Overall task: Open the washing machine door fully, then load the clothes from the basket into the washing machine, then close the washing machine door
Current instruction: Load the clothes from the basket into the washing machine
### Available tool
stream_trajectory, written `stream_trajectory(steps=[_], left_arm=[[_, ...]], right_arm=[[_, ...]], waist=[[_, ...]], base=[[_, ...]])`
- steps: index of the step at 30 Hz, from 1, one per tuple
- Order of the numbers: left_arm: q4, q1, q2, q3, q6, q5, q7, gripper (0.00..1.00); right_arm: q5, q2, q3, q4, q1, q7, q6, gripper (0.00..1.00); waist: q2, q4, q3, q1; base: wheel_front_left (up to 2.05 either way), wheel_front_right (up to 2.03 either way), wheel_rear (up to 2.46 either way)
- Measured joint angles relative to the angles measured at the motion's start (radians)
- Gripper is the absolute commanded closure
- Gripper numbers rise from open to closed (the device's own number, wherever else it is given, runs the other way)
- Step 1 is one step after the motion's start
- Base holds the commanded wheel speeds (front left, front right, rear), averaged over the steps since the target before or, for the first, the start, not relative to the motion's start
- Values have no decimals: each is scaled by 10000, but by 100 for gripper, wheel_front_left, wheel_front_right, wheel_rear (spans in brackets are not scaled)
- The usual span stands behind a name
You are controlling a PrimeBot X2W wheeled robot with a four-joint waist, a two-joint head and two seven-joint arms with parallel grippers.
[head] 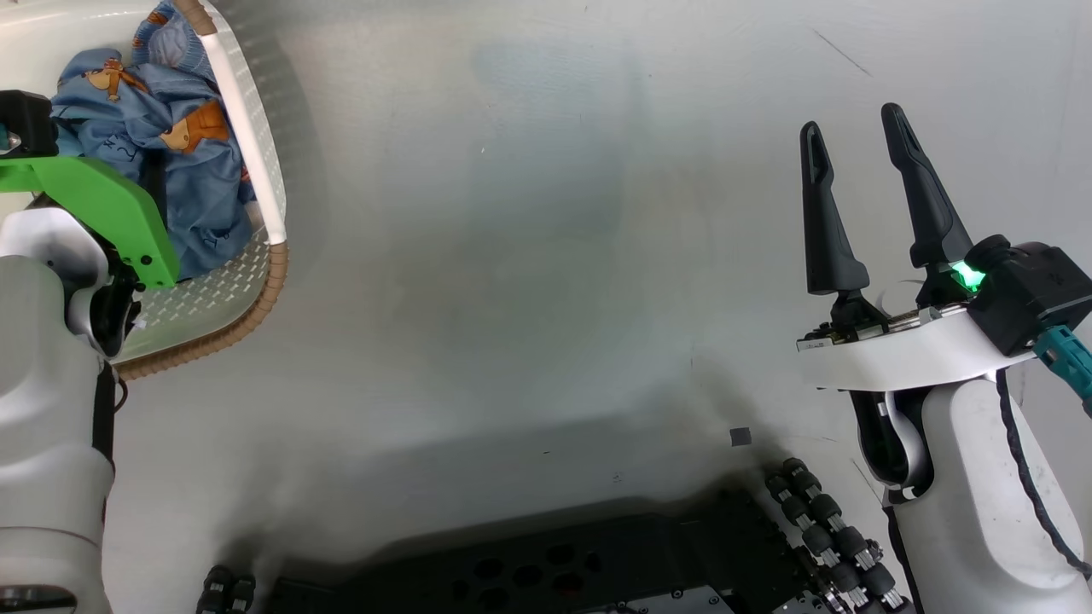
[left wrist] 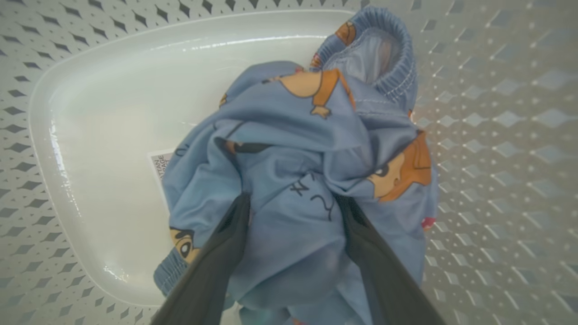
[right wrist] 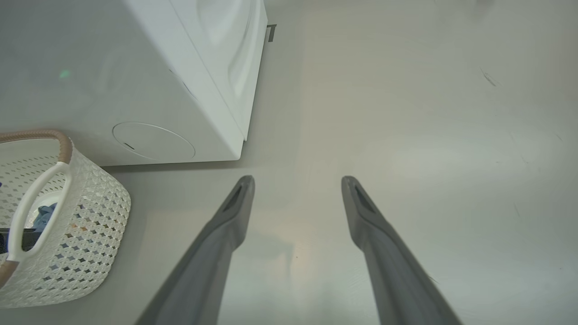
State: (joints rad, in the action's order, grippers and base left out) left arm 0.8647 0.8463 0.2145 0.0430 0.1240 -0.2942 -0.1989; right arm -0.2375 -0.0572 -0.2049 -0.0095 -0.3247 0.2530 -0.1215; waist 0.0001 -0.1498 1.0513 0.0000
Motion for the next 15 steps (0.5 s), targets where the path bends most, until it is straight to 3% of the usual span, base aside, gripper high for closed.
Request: stream_trajectory(steps=[14,15], left_arm=[[665,570,184,107,4,8,-374,0],[685,602,178,104,4,8,-374,57]], right_arm=[[-15,10,-19,-2,-7,0,6,0],[-15,12,-19,-2,-7,0,6,0]], waist=[[0,-120,111,0],[0,-128,108,0]], base=[[0,0,0],[0,0,0]])
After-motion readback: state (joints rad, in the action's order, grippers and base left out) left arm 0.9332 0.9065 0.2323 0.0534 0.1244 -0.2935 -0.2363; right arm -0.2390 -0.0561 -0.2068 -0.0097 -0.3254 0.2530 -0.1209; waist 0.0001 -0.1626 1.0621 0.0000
